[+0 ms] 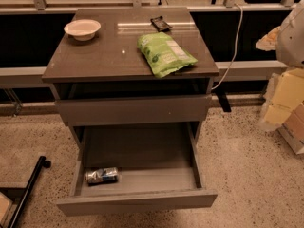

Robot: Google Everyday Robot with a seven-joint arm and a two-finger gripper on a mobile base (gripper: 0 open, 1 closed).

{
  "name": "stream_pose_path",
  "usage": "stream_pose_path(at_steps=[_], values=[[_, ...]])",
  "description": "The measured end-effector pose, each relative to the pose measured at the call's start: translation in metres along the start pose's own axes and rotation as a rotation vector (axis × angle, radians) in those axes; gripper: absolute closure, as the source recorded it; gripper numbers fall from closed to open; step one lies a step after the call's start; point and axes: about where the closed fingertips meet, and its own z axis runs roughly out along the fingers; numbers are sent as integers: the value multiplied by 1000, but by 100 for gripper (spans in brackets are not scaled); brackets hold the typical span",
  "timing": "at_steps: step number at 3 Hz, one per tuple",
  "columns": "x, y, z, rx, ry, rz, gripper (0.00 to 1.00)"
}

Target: Pick redbull can from middle drawer and place on counter

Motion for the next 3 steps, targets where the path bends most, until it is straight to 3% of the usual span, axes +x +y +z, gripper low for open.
stream_pose_path(at_steps=[1, 2, 3], values=[[0, 0, 0, 0, 0, 0, 0], [-8, -2, 11, -8, -75, -16, 0], [-24, -4, 37, -33, -202, -64, 0]])
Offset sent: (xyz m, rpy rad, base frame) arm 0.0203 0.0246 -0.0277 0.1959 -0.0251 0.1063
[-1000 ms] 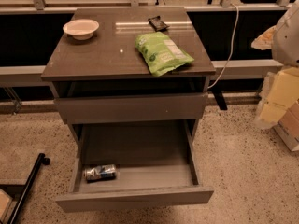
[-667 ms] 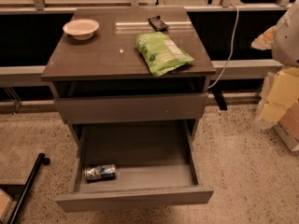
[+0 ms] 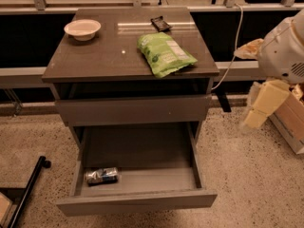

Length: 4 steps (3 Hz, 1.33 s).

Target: Pick redbull can from middle drawer and place on counter

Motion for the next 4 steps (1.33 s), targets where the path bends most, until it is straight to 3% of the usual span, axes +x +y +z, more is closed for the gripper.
stream_pose_path(at_steps=[1, 2, 3, 4], values=[[-4, 0, 1, 0, -10, -9, 0], [0, 1, 2, 2, 23, 9, 0], [-9, 13, 48, -45, -48, 22, 0], [-31, 18, 112, -84, -182, 34, 0]])
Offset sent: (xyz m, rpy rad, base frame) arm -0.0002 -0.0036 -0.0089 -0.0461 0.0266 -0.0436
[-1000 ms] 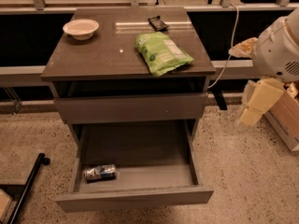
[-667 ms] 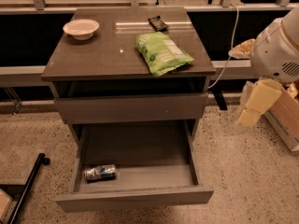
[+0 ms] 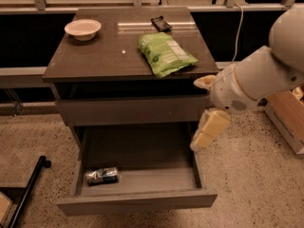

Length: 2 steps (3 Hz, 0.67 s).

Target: Pick redbull can from middle drawer and place on counter

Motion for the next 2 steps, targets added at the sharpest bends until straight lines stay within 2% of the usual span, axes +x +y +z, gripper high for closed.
stream_pose_path(at_steps=[1, 2], values=[[-5, -6, 3, 20, -15, 0, 0], [1, -4, 7, 31, 7, 34, 0]])
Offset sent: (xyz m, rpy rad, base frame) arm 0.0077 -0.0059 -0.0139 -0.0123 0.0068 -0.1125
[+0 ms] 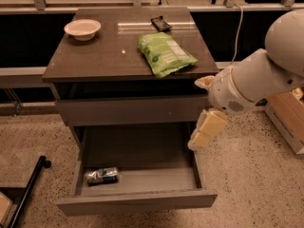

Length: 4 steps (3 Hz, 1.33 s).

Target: Pick redbull can from middle drawer and place on counter

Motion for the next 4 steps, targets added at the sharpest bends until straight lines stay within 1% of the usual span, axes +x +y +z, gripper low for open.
stream_pose_path(at_steps=[1, 2, 3, 4], values=[[-1, 6, 40, -8, -59, 40, 0], [-17, -6, 106, 16, -187, 60, 0], [-17, -6, 106, 14, -187, 60, 0], [-21, -2, 130, 15, -207, 77, 0]])
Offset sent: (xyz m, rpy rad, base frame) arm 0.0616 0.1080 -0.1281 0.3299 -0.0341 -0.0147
